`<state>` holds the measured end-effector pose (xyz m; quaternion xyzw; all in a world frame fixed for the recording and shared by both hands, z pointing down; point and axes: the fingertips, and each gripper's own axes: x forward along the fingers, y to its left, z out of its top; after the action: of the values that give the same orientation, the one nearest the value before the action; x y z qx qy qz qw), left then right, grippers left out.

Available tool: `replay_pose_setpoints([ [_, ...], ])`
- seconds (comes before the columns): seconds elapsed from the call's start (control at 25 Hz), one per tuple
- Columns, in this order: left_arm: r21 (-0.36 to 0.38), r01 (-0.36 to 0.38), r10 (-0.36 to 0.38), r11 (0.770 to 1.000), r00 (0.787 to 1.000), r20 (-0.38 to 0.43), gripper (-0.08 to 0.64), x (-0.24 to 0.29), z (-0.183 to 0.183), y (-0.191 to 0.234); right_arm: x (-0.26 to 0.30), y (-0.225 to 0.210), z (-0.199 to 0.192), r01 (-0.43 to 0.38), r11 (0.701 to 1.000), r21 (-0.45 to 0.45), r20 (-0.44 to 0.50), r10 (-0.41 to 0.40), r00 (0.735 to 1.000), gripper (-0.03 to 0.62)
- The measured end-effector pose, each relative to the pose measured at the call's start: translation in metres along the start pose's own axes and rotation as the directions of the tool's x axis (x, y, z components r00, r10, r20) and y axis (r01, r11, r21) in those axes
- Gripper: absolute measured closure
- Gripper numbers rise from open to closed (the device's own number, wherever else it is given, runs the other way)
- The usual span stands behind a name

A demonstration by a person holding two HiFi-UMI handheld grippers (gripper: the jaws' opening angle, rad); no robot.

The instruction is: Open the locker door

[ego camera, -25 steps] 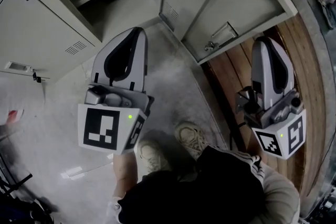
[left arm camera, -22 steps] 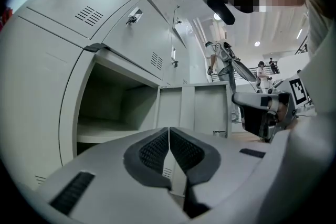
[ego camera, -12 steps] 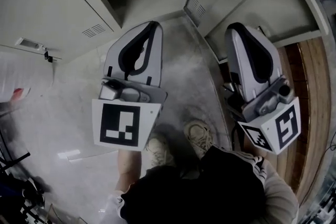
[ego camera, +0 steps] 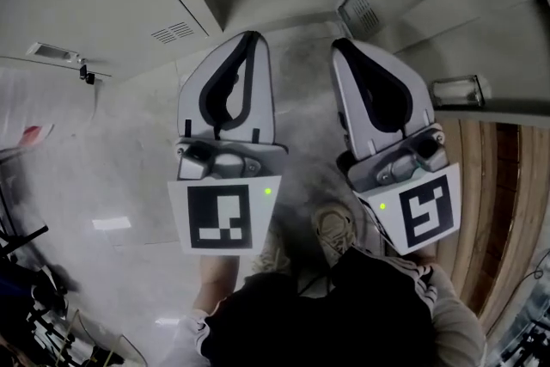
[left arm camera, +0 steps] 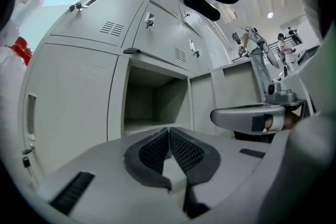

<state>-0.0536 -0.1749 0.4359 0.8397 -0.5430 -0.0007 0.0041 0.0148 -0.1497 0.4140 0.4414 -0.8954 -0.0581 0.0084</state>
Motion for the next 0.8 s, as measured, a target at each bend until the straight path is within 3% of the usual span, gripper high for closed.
replay_pose_setpoints([
  [0.32,-0.039,-0.113,0.115,0.993,0.992,0.047,0.541,0.003,-0.020,0.034,0.039,0.004,-0.046,-0.005,1.000,0.022,-0.071,0.006,0.997,0.588],
  [0.52,-0.063,-0.196,0.201,0.978,0.976,0.082,0.541,0.001,-0.031,0.051,0.058,0.011,-0.065,-0.030,0.999,0.020,-0.090,0.031,0.995,0.588],
  [0.8,-0.069,-0.253,0.256,0.965,0.966,0.032,0.541,0.007,-0.061,0.069,0.075,0.017,-0.094,-0.055,0.997,0.048,-0.127,0.061,0.990,0.588],
])
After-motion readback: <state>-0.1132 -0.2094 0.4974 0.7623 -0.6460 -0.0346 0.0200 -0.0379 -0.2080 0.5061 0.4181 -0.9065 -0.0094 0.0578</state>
